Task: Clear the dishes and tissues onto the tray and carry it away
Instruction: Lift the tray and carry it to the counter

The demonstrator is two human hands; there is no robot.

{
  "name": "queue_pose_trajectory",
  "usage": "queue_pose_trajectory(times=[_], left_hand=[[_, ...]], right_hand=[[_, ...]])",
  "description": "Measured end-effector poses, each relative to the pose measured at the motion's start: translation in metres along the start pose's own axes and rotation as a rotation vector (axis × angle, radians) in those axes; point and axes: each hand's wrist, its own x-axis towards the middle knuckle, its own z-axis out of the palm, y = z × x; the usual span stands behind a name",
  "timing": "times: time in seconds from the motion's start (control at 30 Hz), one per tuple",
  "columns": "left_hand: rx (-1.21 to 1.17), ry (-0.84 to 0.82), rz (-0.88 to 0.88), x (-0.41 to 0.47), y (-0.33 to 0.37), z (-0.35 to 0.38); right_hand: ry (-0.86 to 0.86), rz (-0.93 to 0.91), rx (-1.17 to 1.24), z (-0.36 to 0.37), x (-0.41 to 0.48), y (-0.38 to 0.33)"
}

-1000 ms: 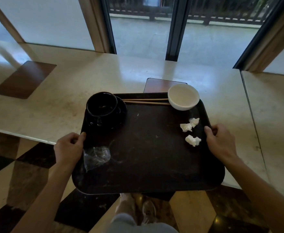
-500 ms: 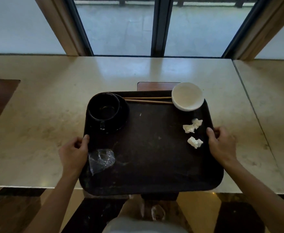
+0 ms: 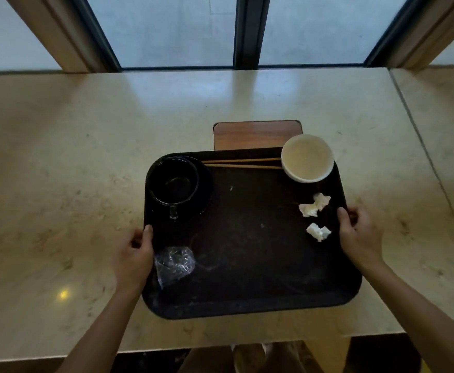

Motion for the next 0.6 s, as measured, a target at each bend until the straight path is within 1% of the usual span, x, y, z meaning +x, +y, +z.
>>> queue_pose_trajectory(times=[0.13, 0.23, 0.3, 0.6], left_hand=[[0.033, -0.013, -0.033, 0.010, -0.013, 0.024], [0.066, 0.004, 0.004, 0.015, -0.021, 0.036], [0.063, 0.010, -0.001, 0.016, -0.024, 0.044], [0.125, 0.019, -0.017, 0.020, -0.026, 0.060]], right_hand=[[-0.012, 0.006, 0.004, 0.015, 0.011, 0.018], [-0.017, 0.007, -0.019, 0.024, 0.020, 0.030], [-0.017, 0.024, -0.035, 0.029, 0.026, 0.038], [-0.017, 0.024, -0.085, 0.037, 0.042, 0.052]])
